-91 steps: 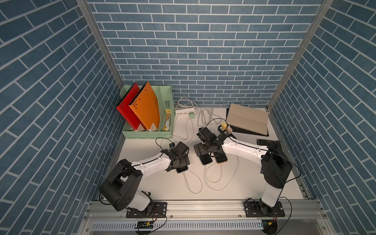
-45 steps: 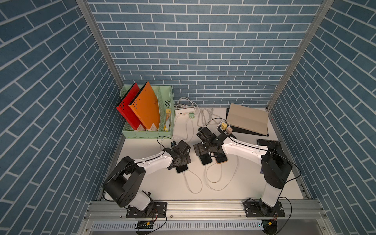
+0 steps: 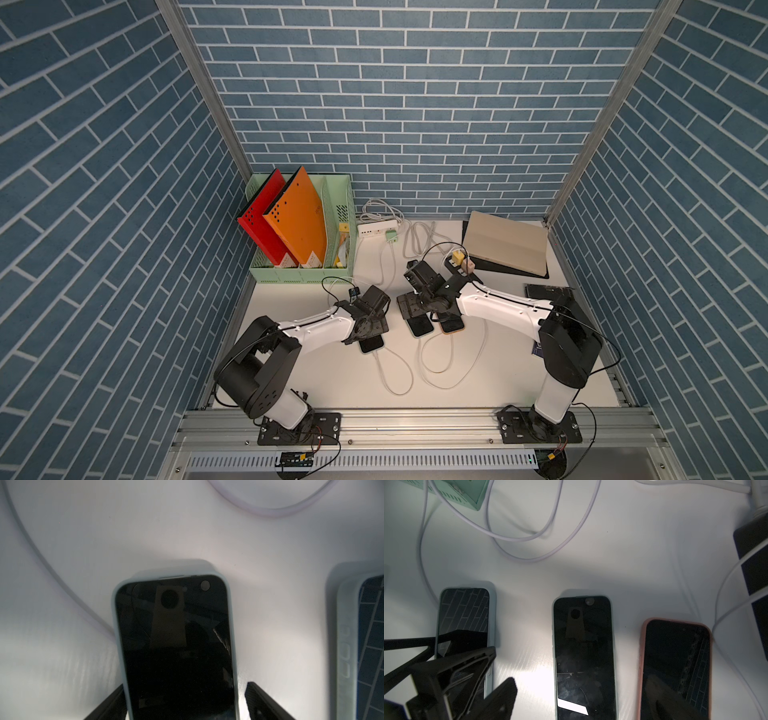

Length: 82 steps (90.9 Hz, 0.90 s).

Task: Unplug the charging cable from the phone
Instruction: Pick up the phone at the center of the board.

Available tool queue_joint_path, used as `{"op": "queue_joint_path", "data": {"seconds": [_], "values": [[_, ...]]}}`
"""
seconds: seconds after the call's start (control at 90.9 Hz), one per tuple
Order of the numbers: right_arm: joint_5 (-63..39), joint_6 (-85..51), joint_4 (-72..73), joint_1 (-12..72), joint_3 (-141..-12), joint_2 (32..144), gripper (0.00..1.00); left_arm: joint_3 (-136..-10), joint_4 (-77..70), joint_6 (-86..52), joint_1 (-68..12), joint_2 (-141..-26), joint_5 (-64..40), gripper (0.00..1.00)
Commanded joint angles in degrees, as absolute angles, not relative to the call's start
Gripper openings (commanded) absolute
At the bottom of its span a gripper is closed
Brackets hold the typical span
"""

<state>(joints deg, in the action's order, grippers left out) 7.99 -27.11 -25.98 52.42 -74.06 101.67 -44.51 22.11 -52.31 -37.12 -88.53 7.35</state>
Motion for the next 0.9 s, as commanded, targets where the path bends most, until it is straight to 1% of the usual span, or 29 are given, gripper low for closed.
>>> {"op": "queue_joint_path", "data": {"seconds": [0.0, 0.176, 0.429, 0.605, 0.693, 0.803, 0.891], "values": [[9.05, -26.72, -25.19, 52.26, -73.47, 99.7, 0.99, -43.84, 23.72, -53.11, -36.81, -90.94, 5.74, 0.89], [9.23, -26.67, -24.74, 52.29, -73.32, 99.07, 0.99, -42.35, 22.33, -53.05, -35.43, -91.44, 3.71, 0.87], [9.23, -26.63, -24.38, 52.21, -73.3, 98.75, 1.0, -41.54, 22.9, -53.17, -35.12, -90.99, 4.03, 0.84], [8.9, -26.63, -23.79, 52.21, -73.3, 98.53, 1.0, -41.16, 24.29, -52.78, -35.12, -91.23, 5.19, 0.83], [8.87, -26.63, -23.53, 52.21, -73.21, 98.53, 0.99, -40.76, 24.91, -52.76, -35.1, -91.25, 5.81, 0.85], [8.79, -26.63, -23.38, 52.21, -73.21, 98.48, 0.99, -40.22, 25.12, -52.79, -35.13, -91.16, 6.18, 0.89], [8.65, -26.54, -23.23, 52.25, -73.17, 98.36, 1.0, -39.93, 25.29, -52.69, -35.11, -91.42, 6.28, 0.89]]}}
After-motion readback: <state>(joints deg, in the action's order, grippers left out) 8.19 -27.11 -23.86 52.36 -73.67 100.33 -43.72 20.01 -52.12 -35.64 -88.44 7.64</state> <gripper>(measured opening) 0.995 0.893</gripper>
